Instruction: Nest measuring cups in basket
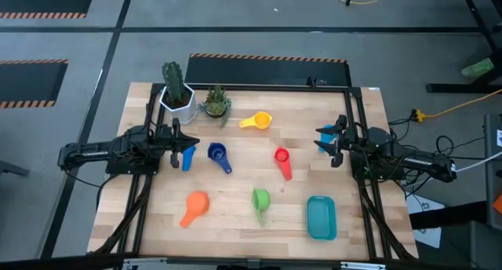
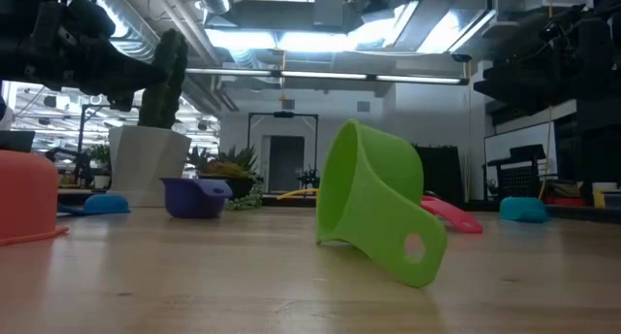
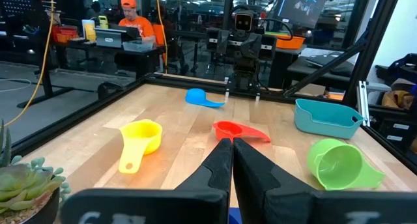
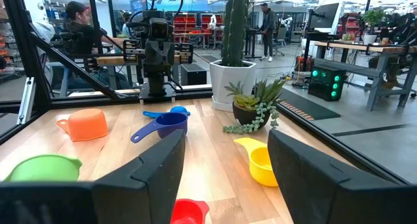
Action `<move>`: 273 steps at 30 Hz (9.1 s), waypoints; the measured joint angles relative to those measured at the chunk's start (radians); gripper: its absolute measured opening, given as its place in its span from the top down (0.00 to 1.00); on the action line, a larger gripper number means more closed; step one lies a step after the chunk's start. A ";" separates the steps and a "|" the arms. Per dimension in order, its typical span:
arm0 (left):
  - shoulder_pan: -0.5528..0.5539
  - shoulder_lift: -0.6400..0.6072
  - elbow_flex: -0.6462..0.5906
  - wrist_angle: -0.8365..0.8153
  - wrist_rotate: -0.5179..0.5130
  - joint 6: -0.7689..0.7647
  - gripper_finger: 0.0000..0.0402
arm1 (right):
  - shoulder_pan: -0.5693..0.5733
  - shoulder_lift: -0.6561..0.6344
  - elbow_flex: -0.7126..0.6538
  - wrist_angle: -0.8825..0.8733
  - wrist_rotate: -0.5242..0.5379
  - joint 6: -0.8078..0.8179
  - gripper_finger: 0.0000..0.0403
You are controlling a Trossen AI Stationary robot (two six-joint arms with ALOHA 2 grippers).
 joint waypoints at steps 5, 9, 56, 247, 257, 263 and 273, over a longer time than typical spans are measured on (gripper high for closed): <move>0.000 0.000 0.000 0.000 0.000 0.000 0.99 | 0.000 0.000 0.000 0.000 0.000 0.000 0.44; 0.000 0.000 0.000 0.002 0.000 0.000 0.99 | 0.000 0.000 0.000 0.000 0.000 0.000 0.44; -0.024 0.045 0.182 0.044 -0.059 -0.273 0.66 | 0.000 0.000 0.000 0.000 0.000 0.002 0.44; -0.126 1.489 0.704 0.062 -0.733 0.205 1.00 | 0.000 0.000 0.000 0.000 0.001 0.219 0.44; -0.126 1.541 0.704 0.152 -0.574 0.188 1.00 | 0.000 0.000 0.000 0.001 0.002 0.369 0.44; -0.164 1.658 0.705 0.289 -0.639 0.257 1.00 | 0.000 0.000 0.000 0.006 0.016 0.367 0.44; -0.139 1.734 0.704 0.334 -0.647 0.292 0.97 | 0.000 0.000 0.000 0.006 0.018 0.367 0.44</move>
